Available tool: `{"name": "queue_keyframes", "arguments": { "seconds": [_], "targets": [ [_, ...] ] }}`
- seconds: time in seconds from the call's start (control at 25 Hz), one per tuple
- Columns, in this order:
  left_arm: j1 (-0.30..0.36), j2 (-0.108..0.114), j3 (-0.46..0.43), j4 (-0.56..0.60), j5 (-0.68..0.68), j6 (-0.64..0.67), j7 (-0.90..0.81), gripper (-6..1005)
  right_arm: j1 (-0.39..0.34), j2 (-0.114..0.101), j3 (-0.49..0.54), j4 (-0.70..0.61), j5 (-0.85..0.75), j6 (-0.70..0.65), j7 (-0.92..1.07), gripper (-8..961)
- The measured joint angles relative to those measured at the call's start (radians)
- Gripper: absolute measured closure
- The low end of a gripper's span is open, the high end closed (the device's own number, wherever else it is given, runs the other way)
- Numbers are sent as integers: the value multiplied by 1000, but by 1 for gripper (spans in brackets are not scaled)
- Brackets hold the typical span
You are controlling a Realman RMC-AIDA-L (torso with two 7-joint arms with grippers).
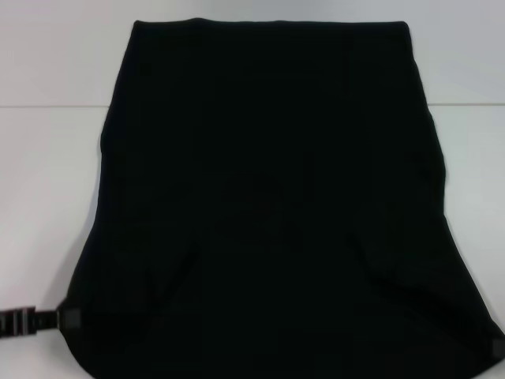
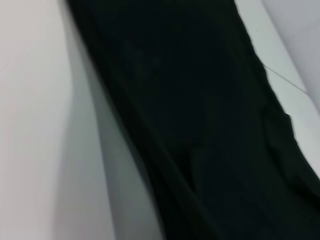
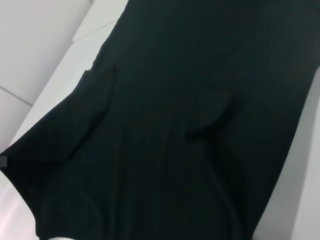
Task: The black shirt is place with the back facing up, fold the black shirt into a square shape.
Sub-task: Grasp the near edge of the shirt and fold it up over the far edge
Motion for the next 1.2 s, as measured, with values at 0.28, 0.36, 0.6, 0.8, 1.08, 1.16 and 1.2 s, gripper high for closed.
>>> {"name": "queue_keyframes", "arguments": {
  "seconds": [0.28,0.36,0.6,0.8,1.08,1.16,1.2],
  "targets": [
    [46,-12,-30,-3,1,145,35,969,-84,-6,16,0,-28,-95,-101,917],
    [50,-13,-35,-4,0,151,37,970,-89,-7,22,0,-32,-103,-107,916],
    [14,0,-68,-44,-18,157,36,970,-47,-11,64,1,-32,-116,-107,912],
    [-109,39,-71,-129,-65,115,32,970,66,-9,141,10,-25,-103,-101,909],
    [-303,106,-72,-320,-82,-159,19,969,246,10,221,28,-17,67,-71,904],
    [-338,111,-72,-342,-91,-269,17,969,290,16,224,43,-9,146,-61,903],
    [-353,112,-70,-351,-104,-332,19,969,312,19,223,53,-5,190,-58,903]
  ]
}}
